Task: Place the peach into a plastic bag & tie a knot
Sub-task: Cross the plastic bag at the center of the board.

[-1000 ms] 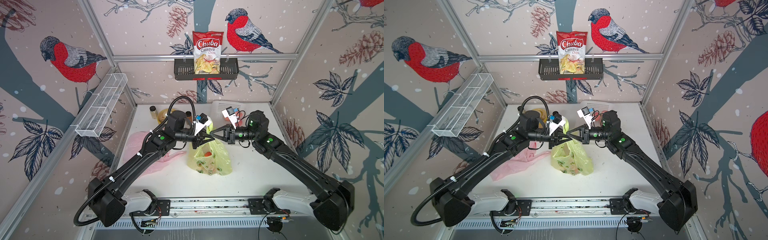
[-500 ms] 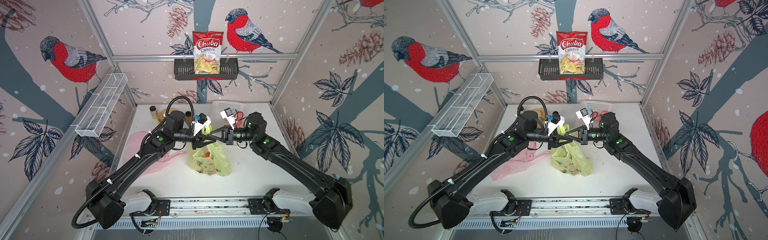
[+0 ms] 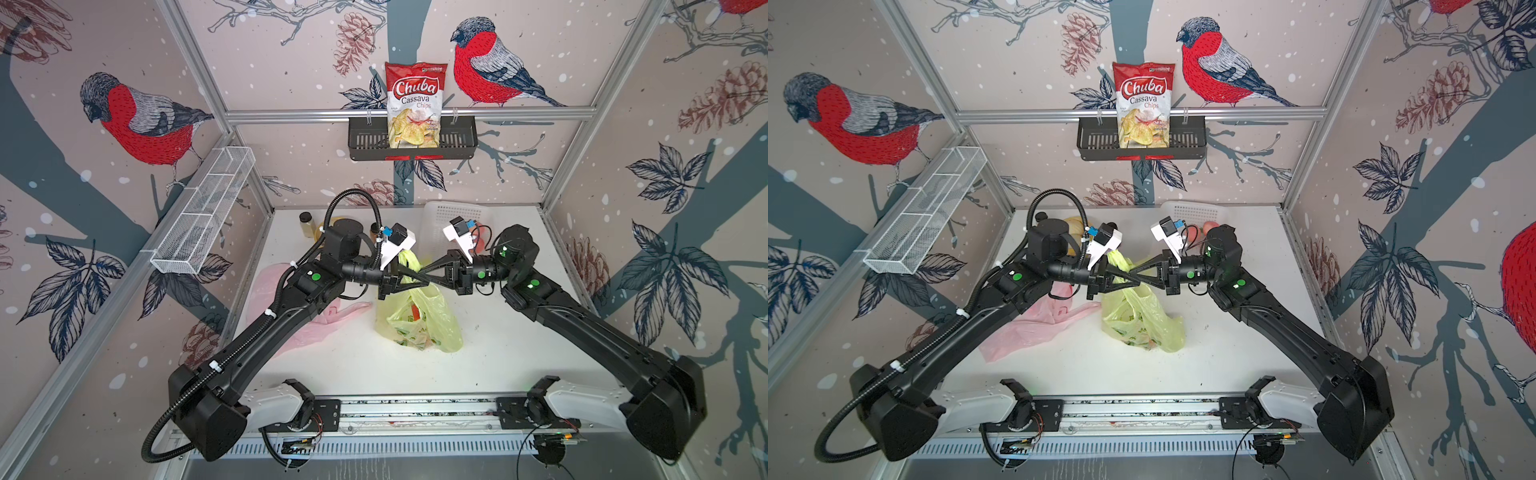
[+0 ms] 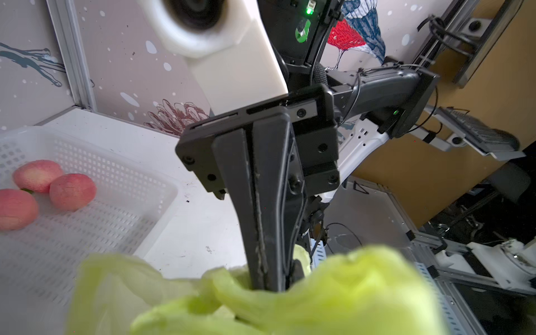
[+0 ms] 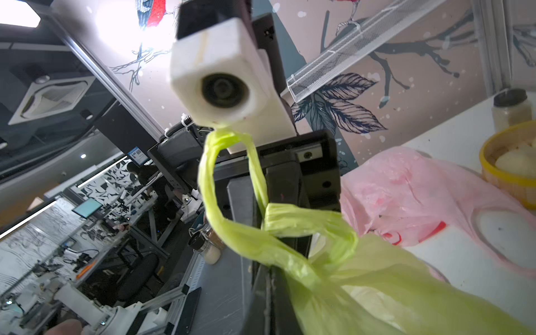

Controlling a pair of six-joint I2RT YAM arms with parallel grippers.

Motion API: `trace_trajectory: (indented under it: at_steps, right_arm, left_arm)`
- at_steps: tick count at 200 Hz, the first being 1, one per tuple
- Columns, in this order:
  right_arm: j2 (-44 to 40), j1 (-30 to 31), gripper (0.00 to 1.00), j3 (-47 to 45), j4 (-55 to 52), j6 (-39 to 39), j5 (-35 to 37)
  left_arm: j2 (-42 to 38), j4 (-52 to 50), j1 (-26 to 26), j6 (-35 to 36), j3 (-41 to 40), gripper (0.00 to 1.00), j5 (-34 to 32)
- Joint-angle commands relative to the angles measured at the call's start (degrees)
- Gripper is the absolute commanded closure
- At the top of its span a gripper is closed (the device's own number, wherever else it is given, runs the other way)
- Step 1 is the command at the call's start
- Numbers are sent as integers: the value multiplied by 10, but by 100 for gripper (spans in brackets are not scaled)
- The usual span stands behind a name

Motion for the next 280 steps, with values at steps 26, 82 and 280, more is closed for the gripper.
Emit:
trace_trajectory:
  at_steps: [26, 82, 280]
  right_arm:
    - [8, 13, 100, 6, -43, 56, 49]
    - [-1, 12, 88, 3, -14, 90, 18]
    - [88, -57, 16, 141, -127, 91, 11]
  left_arm:
    - [2, 80, 2, 35, -6, 100, -51]
    - [4, 81, 3, 44, -11, 100, -83]
    - [2, 36, -7, 134, -9, 100, -40]
